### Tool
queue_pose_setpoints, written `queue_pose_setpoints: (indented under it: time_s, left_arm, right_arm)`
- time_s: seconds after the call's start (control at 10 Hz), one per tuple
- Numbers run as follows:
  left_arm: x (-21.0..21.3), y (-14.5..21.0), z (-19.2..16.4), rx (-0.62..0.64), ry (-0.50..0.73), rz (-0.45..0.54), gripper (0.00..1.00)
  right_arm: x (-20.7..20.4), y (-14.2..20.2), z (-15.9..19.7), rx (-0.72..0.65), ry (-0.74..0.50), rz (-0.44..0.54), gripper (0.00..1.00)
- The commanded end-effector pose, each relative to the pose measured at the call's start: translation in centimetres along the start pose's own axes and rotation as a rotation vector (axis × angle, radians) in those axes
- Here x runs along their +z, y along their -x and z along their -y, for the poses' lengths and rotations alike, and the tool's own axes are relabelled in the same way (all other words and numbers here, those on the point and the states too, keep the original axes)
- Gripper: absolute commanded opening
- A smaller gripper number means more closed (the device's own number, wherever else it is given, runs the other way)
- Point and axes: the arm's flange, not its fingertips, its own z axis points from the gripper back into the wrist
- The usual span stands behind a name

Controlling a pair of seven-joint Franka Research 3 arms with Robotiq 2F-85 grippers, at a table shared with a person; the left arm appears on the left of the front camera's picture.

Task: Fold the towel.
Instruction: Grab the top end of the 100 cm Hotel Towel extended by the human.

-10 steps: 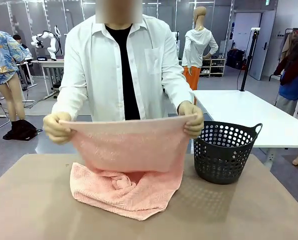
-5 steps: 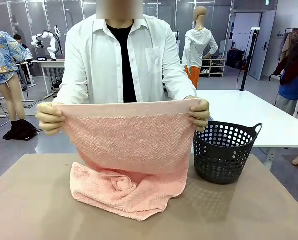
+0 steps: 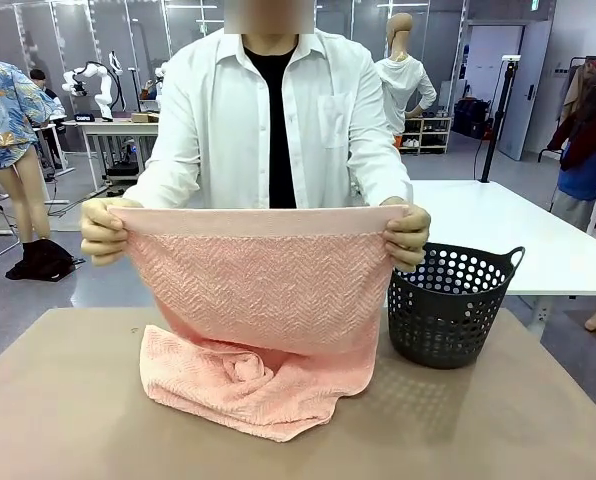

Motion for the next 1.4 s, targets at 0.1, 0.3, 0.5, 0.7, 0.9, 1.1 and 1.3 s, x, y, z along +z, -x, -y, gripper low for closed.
queue_pose_setpoints:
  time_s: [0.1,0.3,0.5,0.7,0.9,1.1,1.3]
  left_arm:
    - [-0.7,0.5,8.0,-0.338,-0.253,-0.088,1.0]
    - [-3.6,0.6,15.0,-0.583,-0.407,-0.153,1.0]
    - [-6.4,1.9,21.5,-0.782,-0.48,-0.208,1.0]
    - [-9.6,4.5,26.7,-0.975,-0.498,-0.315,1.0]
    - [-14.3,7.0,30.3,-1.174,-0.587,-0.431,1.0]
    - [-17.7,9.2,32.7,-1.349,-0.593,-0.561,1.0]
    - [-20.4,11.2,34.2,-1.414,-0.482,-0.761,1.0]
  right_arm:
    - [-1.4,-2.2,-7.0,0.324,0.119,-0.136,1.0]
    - [-5.7,-3.9,-13.6,0.571,0.256,-0.264,1.0]
    - [-8.6,-4.8,-18.7,0.737,0.353,-0.328,1.0]
    - [-11.9,-4.3,-23.7,0.908,0.389,-0.407,1.0]
    - [-15.6,-3.3,-27.5,1.053,0.427,-0.483,1.0]
    - [-19.2,-2.3,-30.6,1.185,0.46,-0.561,1.0]
    - [-22.5,-1.1,-33.1,1.286,0.438,-0.669,1.0]
